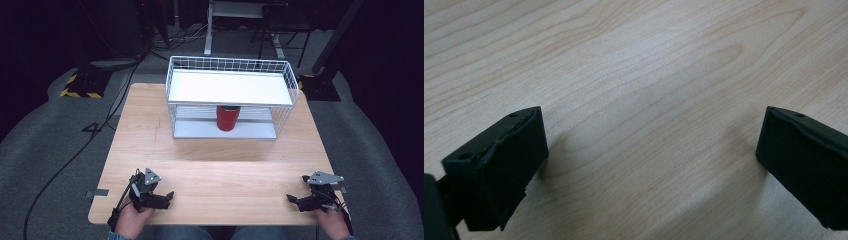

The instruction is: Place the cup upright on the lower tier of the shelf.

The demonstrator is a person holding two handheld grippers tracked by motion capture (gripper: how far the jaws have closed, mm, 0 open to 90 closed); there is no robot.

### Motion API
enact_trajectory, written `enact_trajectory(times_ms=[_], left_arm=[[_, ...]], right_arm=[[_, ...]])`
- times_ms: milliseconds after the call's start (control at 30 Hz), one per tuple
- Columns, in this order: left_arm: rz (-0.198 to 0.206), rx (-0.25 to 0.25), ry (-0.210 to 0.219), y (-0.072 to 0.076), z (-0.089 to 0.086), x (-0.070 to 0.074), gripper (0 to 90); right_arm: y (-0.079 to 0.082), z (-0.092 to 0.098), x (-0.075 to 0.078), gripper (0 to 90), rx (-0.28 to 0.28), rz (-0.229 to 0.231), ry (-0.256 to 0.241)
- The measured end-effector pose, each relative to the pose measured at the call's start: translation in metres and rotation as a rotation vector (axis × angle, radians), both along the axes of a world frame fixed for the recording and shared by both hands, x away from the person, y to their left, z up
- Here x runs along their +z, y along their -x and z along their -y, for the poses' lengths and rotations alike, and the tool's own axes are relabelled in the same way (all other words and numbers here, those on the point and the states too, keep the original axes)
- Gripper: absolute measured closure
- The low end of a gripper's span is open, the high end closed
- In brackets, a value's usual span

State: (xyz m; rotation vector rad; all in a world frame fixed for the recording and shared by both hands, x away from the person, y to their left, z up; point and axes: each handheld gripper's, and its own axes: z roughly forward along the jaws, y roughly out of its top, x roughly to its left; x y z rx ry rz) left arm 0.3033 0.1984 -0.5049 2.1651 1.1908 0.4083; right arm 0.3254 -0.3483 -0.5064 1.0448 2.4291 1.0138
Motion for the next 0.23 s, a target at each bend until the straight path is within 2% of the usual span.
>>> enact_trajectory(times_ms=[33, 233], left_arm=[[0.014, -0.001, 0.006, -0.0003, -0.0002, -0.0012, 0.0], [0.010, -0.008, 0.006, -0.0010, -0.0007, -0.0010, 0.1]], right_arm=[[0.0000, 0.0000, 0.0000, 0.0, 0.000, 0.000, 0.000], [0.0000, 0.0000, 0.0000, 0.0, 0.000, 0.000, 0.000]])
